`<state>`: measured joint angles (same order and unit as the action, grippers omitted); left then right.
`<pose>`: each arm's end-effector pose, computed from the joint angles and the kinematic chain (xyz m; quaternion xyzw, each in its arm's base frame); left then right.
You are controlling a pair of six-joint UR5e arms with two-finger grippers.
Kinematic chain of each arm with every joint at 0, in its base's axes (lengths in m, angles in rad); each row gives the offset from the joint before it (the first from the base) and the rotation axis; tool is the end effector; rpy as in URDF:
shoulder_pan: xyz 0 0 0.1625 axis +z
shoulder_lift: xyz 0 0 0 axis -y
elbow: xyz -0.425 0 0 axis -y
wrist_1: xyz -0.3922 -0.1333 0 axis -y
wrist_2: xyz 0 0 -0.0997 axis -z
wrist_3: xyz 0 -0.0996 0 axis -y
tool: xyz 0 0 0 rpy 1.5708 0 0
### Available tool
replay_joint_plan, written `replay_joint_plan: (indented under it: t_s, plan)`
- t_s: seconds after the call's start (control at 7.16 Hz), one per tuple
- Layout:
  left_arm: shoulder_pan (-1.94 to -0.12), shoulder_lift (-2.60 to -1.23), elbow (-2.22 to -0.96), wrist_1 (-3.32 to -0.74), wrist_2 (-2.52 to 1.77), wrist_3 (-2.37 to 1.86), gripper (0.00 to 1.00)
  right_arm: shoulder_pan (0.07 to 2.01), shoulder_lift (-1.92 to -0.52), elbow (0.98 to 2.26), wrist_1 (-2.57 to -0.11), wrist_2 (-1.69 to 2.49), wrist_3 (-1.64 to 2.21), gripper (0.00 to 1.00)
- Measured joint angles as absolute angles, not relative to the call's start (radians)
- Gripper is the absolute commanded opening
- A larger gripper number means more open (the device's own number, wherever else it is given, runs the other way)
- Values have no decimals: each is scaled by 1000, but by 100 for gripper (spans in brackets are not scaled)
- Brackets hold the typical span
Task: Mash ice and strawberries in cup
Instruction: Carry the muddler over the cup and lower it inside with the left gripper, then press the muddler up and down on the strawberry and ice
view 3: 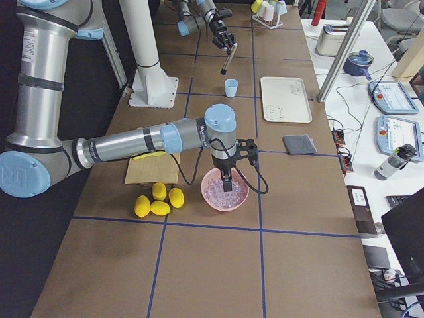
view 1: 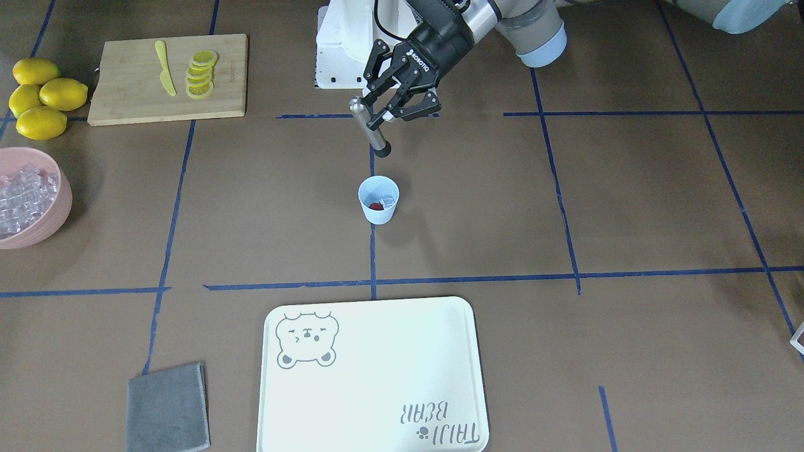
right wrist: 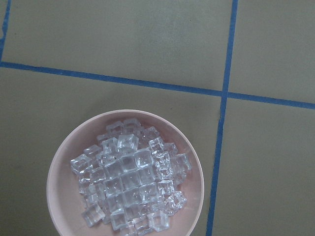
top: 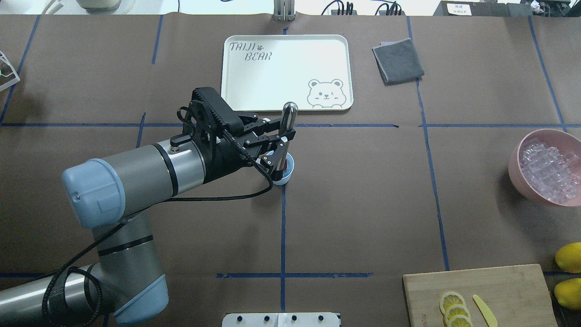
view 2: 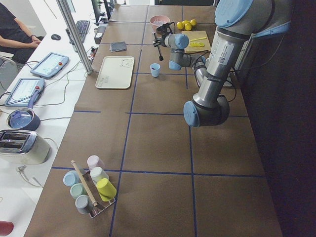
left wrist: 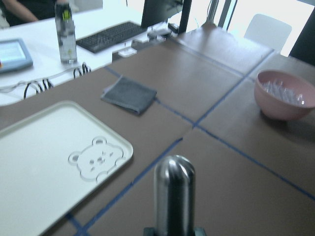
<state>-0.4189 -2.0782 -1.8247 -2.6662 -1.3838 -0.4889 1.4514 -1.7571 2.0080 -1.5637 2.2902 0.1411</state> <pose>0.4464 -0.3649 0.1401 0.5845 0.5449 0.1235 0.5884 0.0176 -0.4218 0.5298 0.0741 -0.3618 -0.0352 0.9287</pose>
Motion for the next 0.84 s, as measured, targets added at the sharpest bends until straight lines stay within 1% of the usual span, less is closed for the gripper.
replay_joint_plan:
  t_s: [0.28, 0.42, 0.84]
  plan:
    - [-399, -2085, -1681, -2926, -1261, -397, 1, 1456, -1755, 2011, -1563, 2290, 141, 99]
    - [-396, -2088, -1629, -3001, -1233, -371, 1, 1457, -1755, 2012, -1563, 2290, 141, 99]
    - [-377, -2085, -1591, -3051, -1216, -354, 1, 1457, -1755, 2012, -1563, 2290, 141, 99]
